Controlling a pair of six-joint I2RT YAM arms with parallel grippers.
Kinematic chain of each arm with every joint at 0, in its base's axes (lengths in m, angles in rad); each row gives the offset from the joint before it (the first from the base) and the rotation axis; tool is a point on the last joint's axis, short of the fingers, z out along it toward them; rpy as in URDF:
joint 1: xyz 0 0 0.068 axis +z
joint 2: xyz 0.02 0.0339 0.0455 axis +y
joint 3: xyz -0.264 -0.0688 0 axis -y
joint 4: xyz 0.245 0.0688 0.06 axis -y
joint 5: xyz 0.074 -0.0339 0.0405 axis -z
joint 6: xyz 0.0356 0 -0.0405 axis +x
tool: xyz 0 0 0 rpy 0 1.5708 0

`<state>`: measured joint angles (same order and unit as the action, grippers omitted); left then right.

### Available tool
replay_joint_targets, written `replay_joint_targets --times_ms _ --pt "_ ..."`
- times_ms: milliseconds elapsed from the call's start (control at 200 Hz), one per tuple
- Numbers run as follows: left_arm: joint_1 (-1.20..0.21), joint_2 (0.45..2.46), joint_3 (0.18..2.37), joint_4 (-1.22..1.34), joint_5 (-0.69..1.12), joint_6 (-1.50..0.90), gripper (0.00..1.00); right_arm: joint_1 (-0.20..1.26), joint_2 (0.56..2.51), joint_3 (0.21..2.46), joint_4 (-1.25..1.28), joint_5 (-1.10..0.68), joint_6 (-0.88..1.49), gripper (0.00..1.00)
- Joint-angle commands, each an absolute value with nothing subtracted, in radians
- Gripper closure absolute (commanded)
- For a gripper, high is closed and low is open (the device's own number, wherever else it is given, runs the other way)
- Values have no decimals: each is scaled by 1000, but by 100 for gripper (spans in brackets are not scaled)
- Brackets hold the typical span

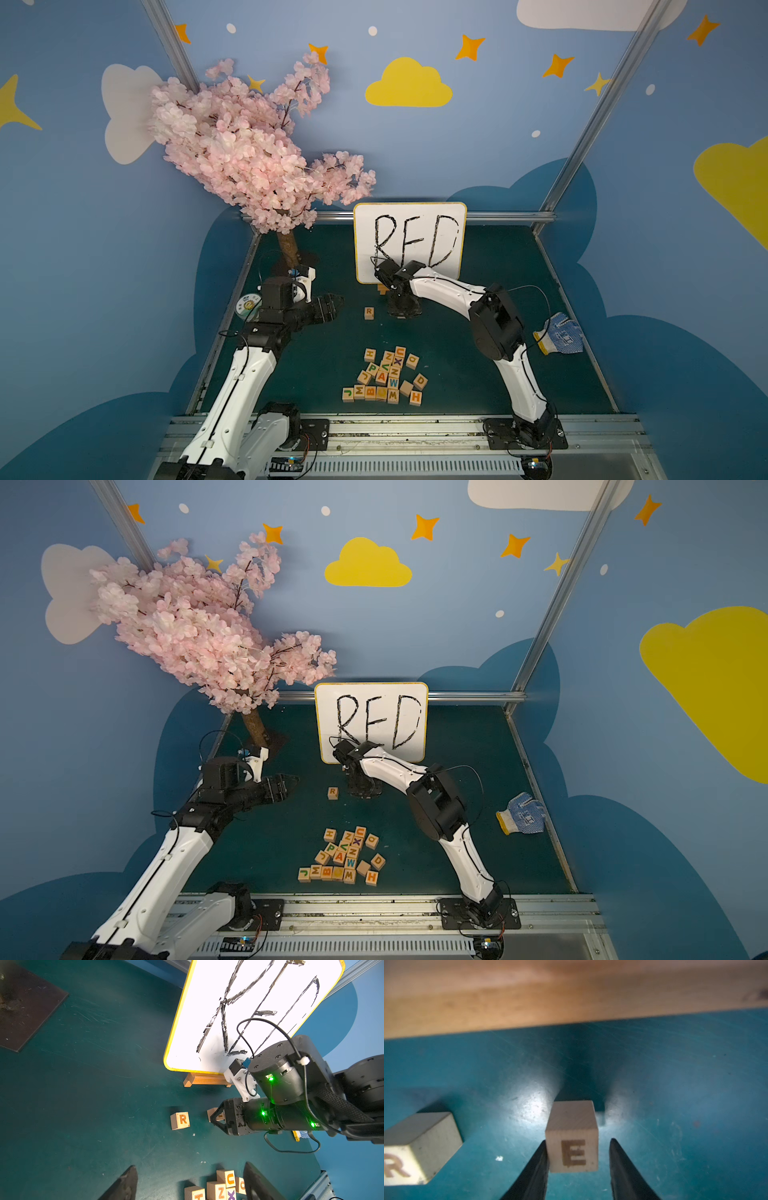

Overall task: Assemble the uppercase word "red" with letter blocks
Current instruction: Adjust the letter block at the center of the board, then pick up the letter block from the center of the board.

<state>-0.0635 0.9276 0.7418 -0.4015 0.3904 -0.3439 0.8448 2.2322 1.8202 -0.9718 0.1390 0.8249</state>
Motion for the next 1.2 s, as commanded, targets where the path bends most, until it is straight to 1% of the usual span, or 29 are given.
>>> replay_joint_targets --times_ms 0,350,380,466,571,756,871,956,1056,1121,1196 --pt "-58 911 733 -387 400 -342 21 840 2185 1833 -1014 149 806 51" --pt "-57 882 733 -389 389 -339 21 847 2002 1747 -990 104 748 48" --pt "-56 881 734 -388 389 -338 21 846 1983 1729 -971 76 719 48" --pt "-55 877 735 -388 386 -336 21 855 1905 1636 -878 -7 597 53" --pt "-54 874 738 -388 378 -328 21 871 1792 1496 -810 -50 430 53" --pt "-63 880 759 -407 381 -297 21 895 1658 1396 -922 -12 268 54" --pt "-89 857 775 -396 365 -278 20 950 1592 1339 -960 -7 237 54" --pt "-113 878 805 -414 364 -263 20 999 1557 1294 -971 -6 238 54" --pt "-150 913 836 -384 360 -273 20 1038 1538 1240 -948 -38 231 54" --pt "-172 940 864 -353 370 -276 20 1051 1548 1244 -955 -67 217 54" --pt "-199 980 920 -376 370 -243 20 1076 1563 1253 -982 -36 210 54"
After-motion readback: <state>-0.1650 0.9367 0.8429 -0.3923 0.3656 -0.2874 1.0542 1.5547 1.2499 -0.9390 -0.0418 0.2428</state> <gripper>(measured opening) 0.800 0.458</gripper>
